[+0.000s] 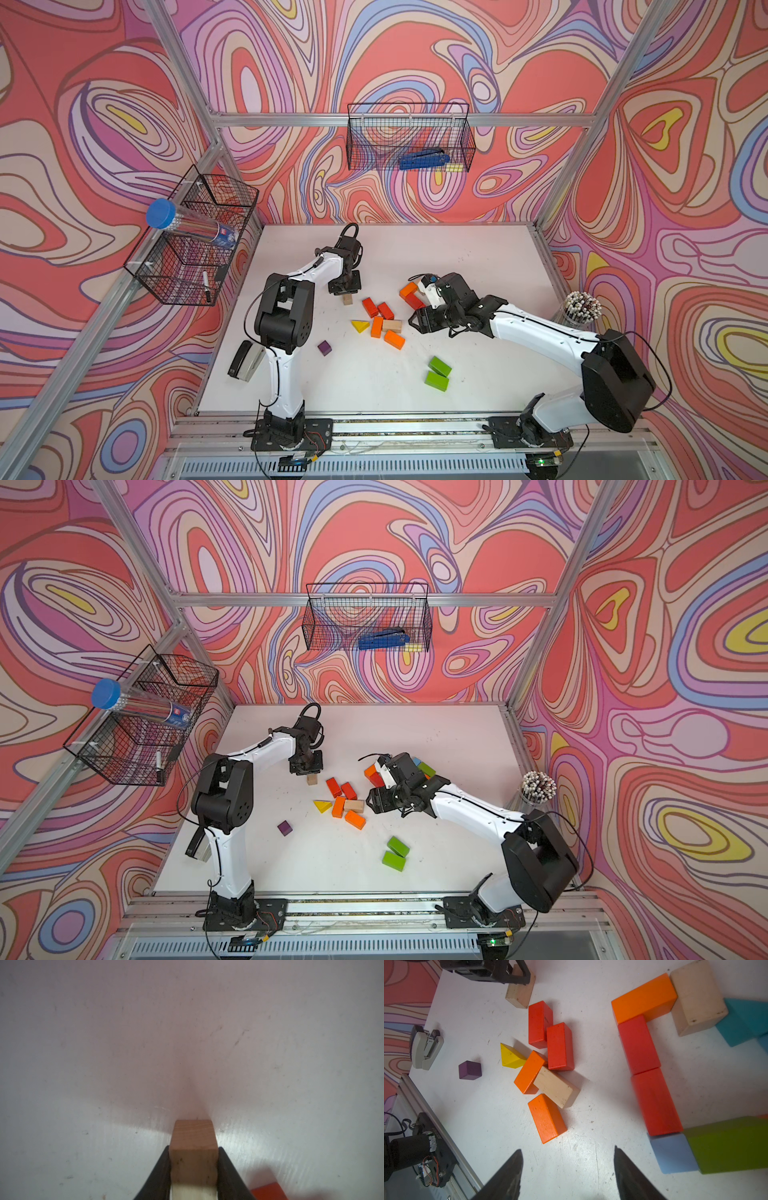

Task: Assemble a heart with building blocks
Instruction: Pick up the building block from the center of the board, then assemble the building block at the center of the board.

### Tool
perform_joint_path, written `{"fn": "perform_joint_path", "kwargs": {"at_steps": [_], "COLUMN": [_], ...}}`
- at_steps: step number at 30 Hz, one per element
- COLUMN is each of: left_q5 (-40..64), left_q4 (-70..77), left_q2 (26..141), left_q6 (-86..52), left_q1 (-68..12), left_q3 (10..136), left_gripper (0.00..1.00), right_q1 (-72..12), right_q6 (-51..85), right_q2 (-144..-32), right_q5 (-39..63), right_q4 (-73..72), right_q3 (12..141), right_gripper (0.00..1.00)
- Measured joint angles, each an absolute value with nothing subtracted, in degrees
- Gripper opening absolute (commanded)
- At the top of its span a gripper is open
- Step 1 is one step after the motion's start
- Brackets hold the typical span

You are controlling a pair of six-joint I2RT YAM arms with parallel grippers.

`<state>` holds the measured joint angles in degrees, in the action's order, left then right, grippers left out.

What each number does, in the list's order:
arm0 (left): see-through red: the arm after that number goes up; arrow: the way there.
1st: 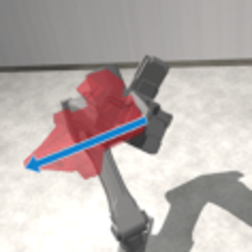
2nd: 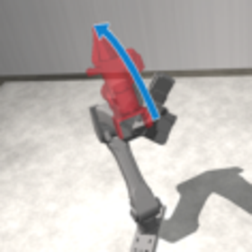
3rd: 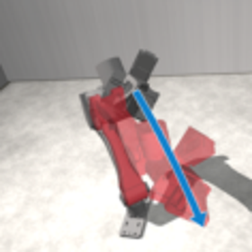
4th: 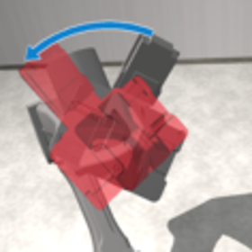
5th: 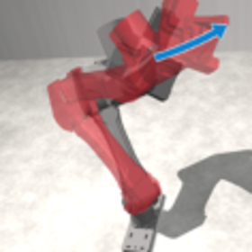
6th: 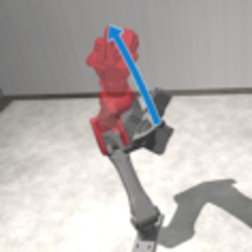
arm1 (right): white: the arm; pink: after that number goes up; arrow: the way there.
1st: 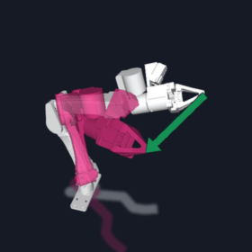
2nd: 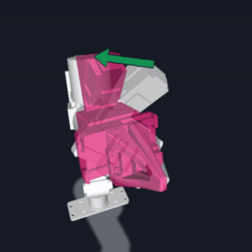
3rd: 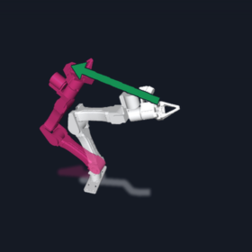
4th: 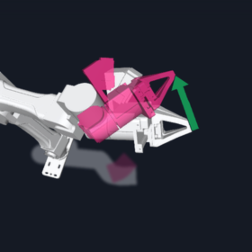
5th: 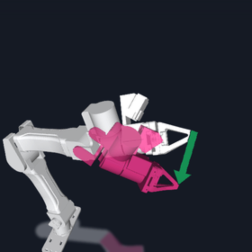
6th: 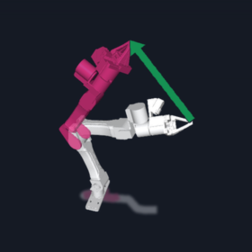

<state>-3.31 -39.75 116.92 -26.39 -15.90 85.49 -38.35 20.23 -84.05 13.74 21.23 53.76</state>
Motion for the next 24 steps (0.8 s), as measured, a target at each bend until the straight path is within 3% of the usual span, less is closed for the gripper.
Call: {"fn": "perform_joint_path", "kwargs": {"at_steps": [8,18,24], "left_q5": [-3.03,-2.39,-1.98], "left_q4": [-36.6,-36.32,-36.16], "left_q2": [109.3,91.42,87.07], "left_q6": [-30.98,-42.61,-49.98], "left_q1": [-14.7,-14.2,-14.2], "left_q3": [74.63,55.96,52.34], "left_gripper": [0.16,0.13,0.11], "right_q1": [-38.35,-38.35,-38.35], "right_q6": [20.23,20.23,20.25], "right_q2": [-84.05,-84.05,-84.05], "right_q5": [13.89,15.0,15.64], "right_q4": [21.12,19.84,18.79], "right_q3": [53.65,53.23,53.01], "right_gripper": [0.7,0.71,0.71]}}
